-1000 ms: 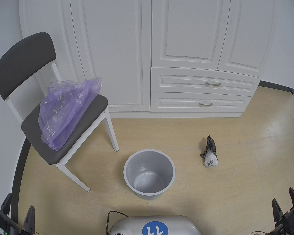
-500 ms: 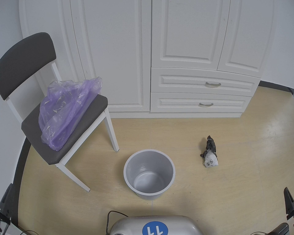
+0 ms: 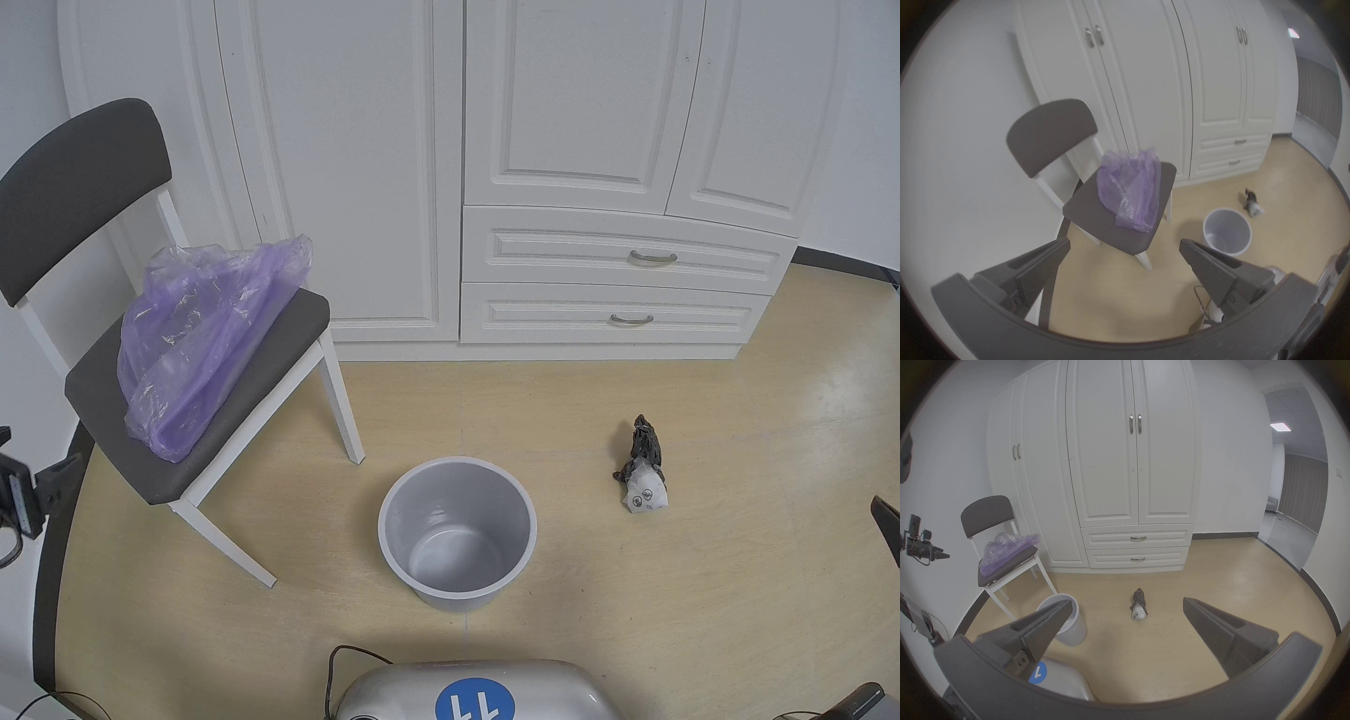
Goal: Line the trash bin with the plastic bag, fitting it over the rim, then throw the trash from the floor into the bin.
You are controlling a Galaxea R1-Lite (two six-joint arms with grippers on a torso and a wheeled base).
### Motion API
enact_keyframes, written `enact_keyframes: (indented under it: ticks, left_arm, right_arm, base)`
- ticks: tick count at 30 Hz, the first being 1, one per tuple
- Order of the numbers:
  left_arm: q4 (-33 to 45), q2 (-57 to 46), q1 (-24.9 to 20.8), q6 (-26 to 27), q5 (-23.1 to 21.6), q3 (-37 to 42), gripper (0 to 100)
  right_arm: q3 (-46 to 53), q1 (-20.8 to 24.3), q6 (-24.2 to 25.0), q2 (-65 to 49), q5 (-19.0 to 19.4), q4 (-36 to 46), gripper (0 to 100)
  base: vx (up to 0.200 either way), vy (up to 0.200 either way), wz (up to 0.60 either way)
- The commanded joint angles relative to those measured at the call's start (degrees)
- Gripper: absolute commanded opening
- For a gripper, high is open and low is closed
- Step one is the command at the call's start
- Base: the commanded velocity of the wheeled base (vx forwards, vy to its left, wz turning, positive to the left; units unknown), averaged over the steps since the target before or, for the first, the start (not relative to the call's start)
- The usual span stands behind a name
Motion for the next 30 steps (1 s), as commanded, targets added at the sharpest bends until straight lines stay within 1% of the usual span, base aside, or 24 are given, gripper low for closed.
enact_keyframes:
  ticks: [1, 3, 5, 7, 9, 12, 16, 18, 21, 26, 30]
  left_arm:
    - [1.95, 20.10, -11.27, 1.29, 8.69, -8.82, 100]
    - [2.04, 24.50, -13.20, 1.38, 11.59, -9.78, 100]
    - [1.95, 26.34, -13.73, 1.38, 13.61, -10.05, 100]
    - [1.86, 30.21, -13.90, 1.47, 17.92, -10.58, 100]
    - [1.42, 32.58, -13.90, 1.55, 19.85, -11.28, 100]
    - [1.07, 35.75, -13.64, 1.38, 20.82, -12.42, 100]
    - [-0.33, 40.41, -13.29, 1.38, 23.46, -14.27, 100]
    - [-2.44, 43.57, -12.94, 1.20, 26.10, -15.06, 100]
    - [-5.96, 46.29, -12.32, 1.38, 28.47, -15.41, 100]
    - [-11.50, 50.25, -10.21, 1.38, 30.40, -16.02, 100]
    - [-13.60, 51.48, -8.89, 1.38, 30.40, -16.11, 100]
  right_arm:
    - [-4.99, 0.26, -0.07, 9.81, -0.16, -1.70, 100]
    - [-6.05, 0.35, -0.07, 11.92, 0.10, -1.70, 100]
    - [-6.05, 0.35, 0.02, 12.71, 0.28, -1.70, 100]
    - [-5.78, 0.70, 0.02, 14.55, 0.37, -1.70, 100]
    - [-5.52, 1.23, 0.02, 15.26, 0.37, -1.79, 100]
    - [-5.43, 1.40, 0.11, 15.96, 0.46, -1.88, 100]
    - [-5.43, 1.75, 0.11, 16.31, 0.54, -1.88, 100]
    - [-5.43, 2.46, 0.11, 16.57, 0.54, -1.88, 100]
    - [-5.43, 2.81, 0.20, 16.57, 0.54, -1.88, 100]
    - [-5.43, 2.81, 0.20, 16.49, 0.54, -1.88, 100]
    - [-5.43, 2.81, 0.20, 16.31, 0.54, -1.88, 100]
  base:
    - [0.000, 0.000, 0.00]
    - [0.000, 0.000, 0.00]
    - [0.000, 0.000, 0.00]
    - [0.000, 0.000, 0.00]
    - [0.000, 0.000, 0.00]
    - [0.000, 0.000, 0.00]
    - [0.000, 0.000, 0.00]
    - [0.000, 0.000, 0.00]
    - [0.000, 0.000, 0.00]
    - [0.000, 0.000, 0.00]
    - [0.000, 0.000, 0.00]
